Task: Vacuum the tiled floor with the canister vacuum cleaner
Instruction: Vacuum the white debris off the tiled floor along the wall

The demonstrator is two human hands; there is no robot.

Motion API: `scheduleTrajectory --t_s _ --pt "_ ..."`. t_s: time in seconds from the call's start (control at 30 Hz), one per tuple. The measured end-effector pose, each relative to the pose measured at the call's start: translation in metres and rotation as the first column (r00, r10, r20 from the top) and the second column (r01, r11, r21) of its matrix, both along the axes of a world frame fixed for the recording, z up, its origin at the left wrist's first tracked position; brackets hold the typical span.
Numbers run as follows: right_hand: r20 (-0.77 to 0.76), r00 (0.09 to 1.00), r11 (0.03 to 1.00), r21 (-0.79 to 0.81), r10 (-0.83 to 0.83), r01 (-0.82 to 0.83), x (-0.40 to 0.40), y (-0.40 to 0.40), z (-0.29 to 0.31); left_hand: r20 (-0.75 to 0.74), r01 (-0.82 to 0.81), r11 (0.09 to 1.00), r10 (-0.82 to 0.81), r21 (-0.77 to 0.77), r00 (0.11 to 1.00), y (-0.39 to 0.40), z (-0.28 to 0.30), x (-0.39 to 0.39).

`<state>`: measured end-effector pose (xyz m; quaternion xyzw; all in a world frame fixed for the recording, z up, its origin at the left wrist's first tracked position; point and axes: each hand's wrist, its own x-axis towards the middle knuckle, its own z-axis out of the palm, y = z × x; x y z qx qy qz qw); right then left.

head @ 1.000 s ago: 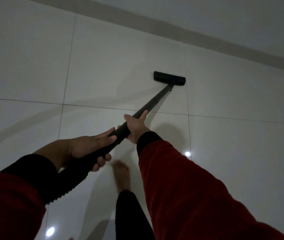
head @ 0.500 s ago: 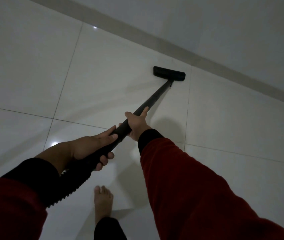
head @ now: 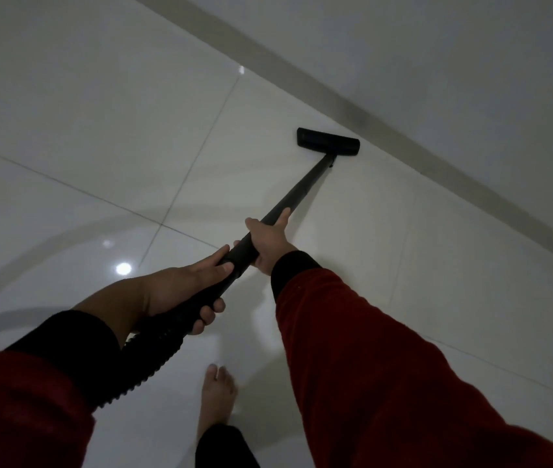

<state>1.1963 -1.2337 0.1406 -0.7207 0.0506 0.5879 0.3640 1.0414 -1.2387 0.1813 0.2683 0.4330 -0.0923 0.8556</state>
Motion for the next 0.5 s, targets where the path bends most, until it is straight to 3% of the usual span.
scheduleTrajectory --t_s 0.3,0.4,0.5 --pt "-0.062 0.992 0.994 0.005 0.113 -0.113 -0.167 -0.037 0.017 0.097 -0.033 0.999 0.03 0.029 0.995 -0.047 0.023 -0.176" --pt "-0.109 0.985 0.99 0.0 0.137 -0.138 -0.234 -0.064 0.024 0.043 -0.002 0.996 -0.002 0.087 0.999 -0.076 0.021 -0.245" --pt "-0.121 0.98 0.987 -0.011 0.158 -0.161 -0.306 -0.095 0.029 -0.086 0.141 0.964 -0.124 0.227 0.989 -0.109 0.004 -0.325"
